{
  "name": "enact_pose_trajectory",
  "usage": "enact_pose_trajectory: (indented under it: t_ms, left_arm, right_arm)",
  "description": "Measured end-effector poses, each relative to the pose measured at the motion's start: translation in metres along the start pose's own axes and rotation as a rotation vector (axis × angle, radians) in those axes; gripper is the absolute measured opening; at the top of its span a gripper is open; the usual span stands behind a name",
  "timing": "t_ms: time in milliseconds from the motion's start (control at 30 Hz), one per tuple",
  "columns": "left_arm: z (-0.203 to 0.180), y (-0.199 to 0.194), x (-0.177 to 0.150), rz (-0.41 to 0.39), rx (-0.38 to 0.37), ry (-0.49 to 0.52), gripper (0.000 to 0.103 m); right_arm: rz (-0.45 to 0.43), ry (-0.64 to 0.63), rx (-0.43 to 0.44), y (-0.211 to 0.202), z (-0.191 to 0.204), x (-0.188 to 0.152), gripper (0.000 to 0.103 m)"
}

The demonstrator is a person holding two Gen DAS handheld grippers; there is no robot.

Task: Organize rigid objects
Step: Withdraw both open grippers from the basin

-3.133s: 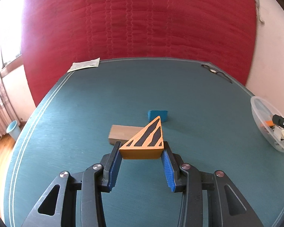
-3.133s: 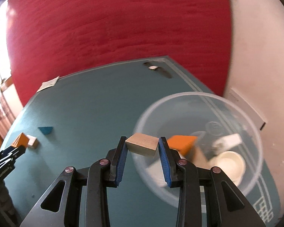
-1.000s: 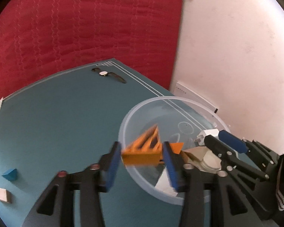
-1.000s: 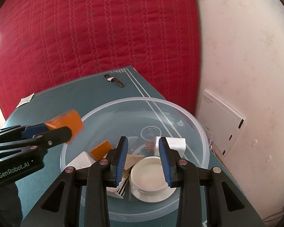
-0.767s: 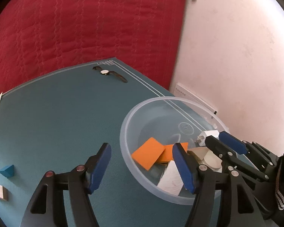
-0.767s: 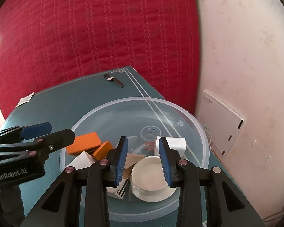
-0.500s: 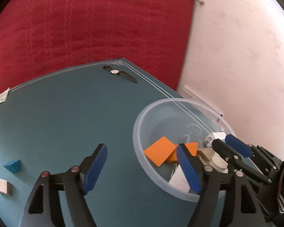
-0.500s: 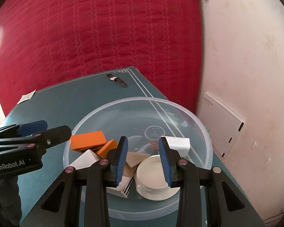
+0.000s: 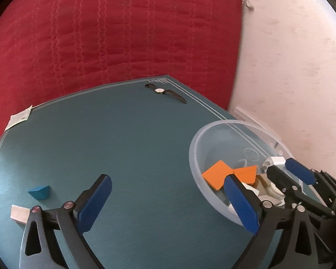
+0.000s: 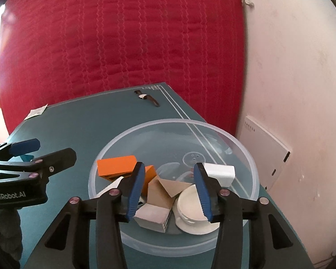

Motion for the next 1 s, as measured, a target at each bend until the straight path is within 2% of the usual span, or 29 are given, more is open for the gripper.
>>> enact_pose_trajectory:
  t_ms: [533, 1000]
  left_arm:
    - [0.05, -0.029, -0.017, -0.003, 0.126, -0.052, 0.102]
    - [0.125, -0.065, -0.042, 0.005, 0.273, -0.13, 0.102]
  right_arm:
    - [-0.071, -0.109, 0.053, -0.023, 0.046, -0.004, 0.047]
    - [-0.046, -0.197, 0.178, -0.043, 0.106, -0.02, 0.047]
Point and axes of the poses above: each gripper's, at about its wrist camera, not at the fingertips, and y roughly the way its jaws point, z to its left, x to its top, the point moved 7 cm from there along y, roughly the way its jaws point, and after that the axes turned 14 degrees about -x, right-handed, at the moved point
